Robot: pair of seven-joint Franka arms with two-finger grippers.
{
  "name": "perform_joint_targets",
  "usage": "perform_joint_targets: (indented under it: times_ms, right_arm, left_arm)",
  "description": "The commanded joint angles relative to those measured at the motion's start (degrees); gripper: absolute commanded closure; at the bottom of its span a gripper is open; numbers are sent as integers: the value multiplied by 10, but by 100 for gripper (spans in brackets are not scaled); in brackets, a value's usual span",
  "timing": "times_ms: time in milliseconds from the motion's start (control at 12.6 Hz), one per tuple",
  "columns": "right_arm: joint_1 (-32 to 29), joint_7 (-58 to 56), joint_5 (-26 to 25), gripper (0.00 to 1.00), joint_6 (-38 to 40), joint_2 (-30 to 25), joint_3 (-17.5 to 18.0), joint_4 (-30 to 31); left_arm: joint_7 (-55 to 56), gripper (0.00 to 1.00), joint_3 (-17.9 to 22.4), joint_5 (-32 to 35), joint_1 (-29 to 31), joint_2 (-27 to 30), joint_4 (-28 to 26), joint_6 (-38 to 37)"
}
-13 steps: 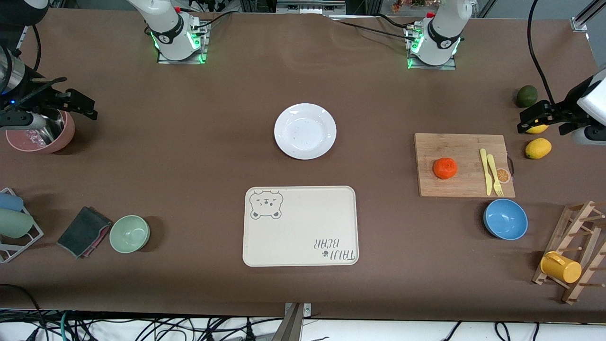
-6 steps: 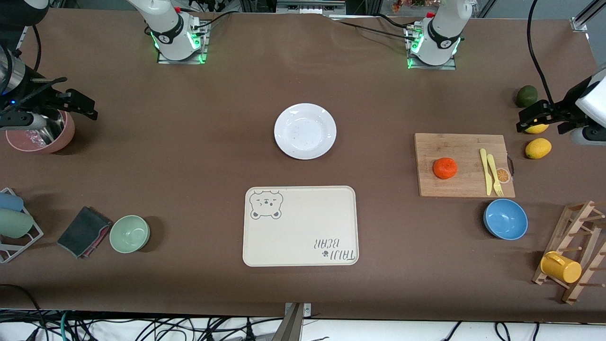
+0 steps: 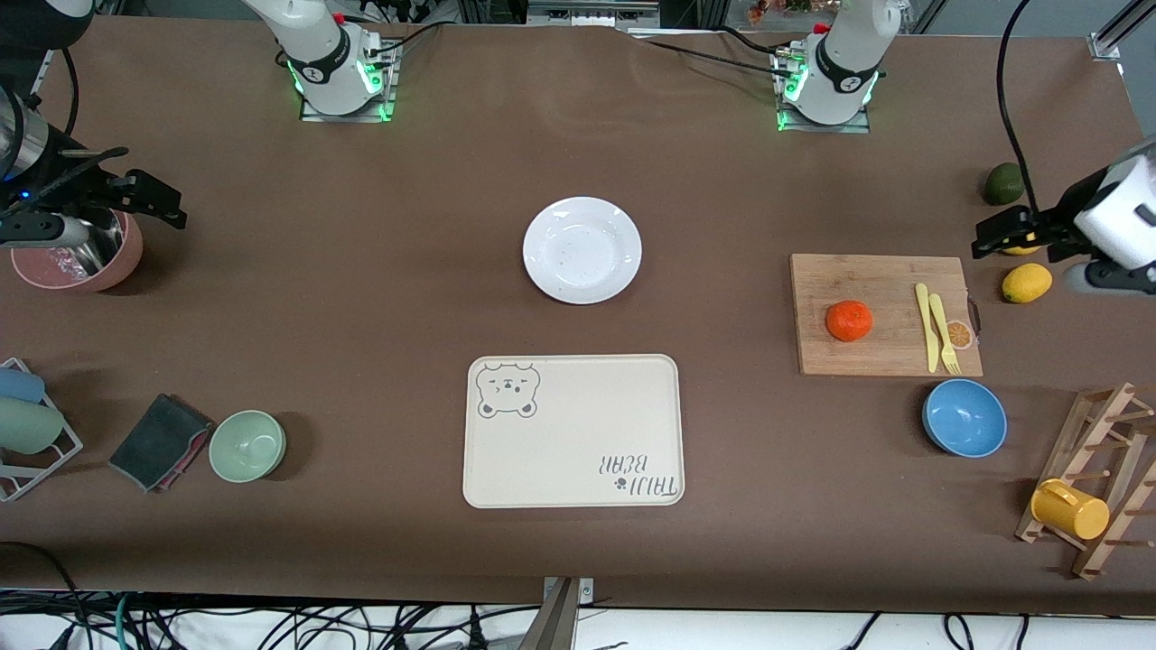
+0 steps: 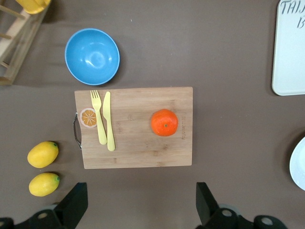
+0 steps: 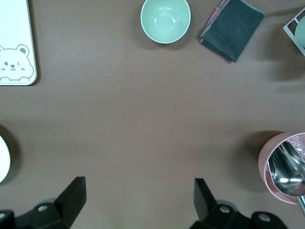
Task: Place orange and plate with both arms
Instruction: 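Reach the left gripper down over the orange on the cutting board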
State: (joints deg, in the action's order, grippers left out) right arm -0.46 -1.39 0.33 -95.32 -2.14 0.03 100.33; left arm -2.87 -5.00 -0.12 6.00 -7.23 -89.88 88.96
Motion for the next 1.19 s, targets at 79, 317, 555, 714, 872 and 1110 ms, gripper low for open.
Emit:
perform_joint_targets:
  times_ms: [79,317,555,714,872,1110]
  right_arm:
    - [4,-9,6,0,7,-3,-4,-1]
    - [4,-9,6,0,7,-3,-4,-1]
    - [4,-9,6,0,7,-3,-4,-1]
    - [4,-9,6,0,7,-3,-4,-1]
    - [4,-9,6,0,7,-3,-4,-1]
    - [4,-10,6,0,7,-3,-4,-1]
  left_arm:
    - [-15,0,-1,-4,-3,-57,12,-9]
    - [-14,0,-3,3,-8,-105,12,-8]
    - [-10,0,-5,4,-19,-167,12,1]
    - [8,0,-4,49,-45,-193,1,43]
    - [17,0,-4,50,-42,-216,-1,54]
    - [18,0,-5,49,-32,-229,-44,123]
